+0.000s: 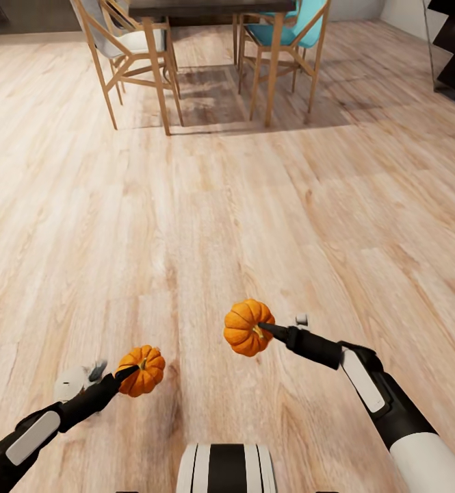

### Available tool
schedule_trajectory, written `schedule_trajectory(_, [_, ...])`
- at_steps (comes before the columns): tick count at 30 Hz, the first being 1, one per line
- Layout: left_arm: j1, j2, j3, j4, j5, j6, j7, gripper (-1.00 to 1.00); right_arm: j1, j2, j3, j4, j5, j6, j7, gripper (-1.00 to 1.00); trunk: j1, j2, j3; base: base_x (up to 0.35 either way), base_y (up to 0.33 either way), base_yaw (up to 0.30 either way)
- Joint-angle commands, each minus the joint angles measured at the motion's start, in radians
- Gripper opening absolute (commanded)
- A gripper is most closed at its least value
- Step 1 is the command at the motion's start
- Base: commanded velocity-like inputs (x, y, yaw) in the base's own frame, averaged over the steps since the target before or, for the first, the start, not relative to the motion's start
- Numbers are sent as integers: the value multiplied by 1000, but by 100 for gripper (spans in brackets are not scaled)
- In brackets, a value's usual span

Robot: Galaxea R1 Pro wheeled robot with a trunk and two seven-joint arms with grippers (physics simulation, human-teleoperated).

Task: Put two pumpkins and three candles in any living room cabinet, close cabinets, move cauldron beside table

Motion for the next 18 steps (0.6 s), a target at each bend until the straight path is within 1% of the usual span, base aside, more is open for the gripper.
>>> schedule_trajectory(1, [0,4,-6,-10,6,6,2,-100,0,-1,3,0,-11,10,-17,-100,-1,0,3,0,0,0])
schedule_trajectory(5, [0,5,-7,-22,6,9,2,-100,0,0,3,0,-10,10,-30,-100,-2,1,19,0,0,0])
schedule_trajectory(9, [0,6,-6,-25,5,44,2,-100,0,0,2,0,-10,10,-38,-100,-4,2,34,0,0,0])
schedule_trajectory(11, [0,7,-5,-37,-3,62,2,-100,0,0,2,0,-10,10,-41,-100,-5,2,42,0,0,0])
schedule_trajectory(12, [0,8,-5,-50,-10,68,3,-100,0,0,2,0,-10,10,-43,-100,-5,3,46,0,0,0])
schedule_trajectory(14, [0,10,-7,-90,-37,75,4,-100,0,-1,1,0,-11,10,-55,-100,-6,3,54,0,0,0])
schedule_trajectory(16, [0,10,-8,-120,-72,90,7,-100,0,-2,1,0,-14,11,-68,-100,-7,4,61,0,0,0])
schedule_trajectory(18, [0,11,-7,-128,-85,106,7,-100,0,-3,1,0,-15,13,-76,-100,-8,4,69,0,0,0])
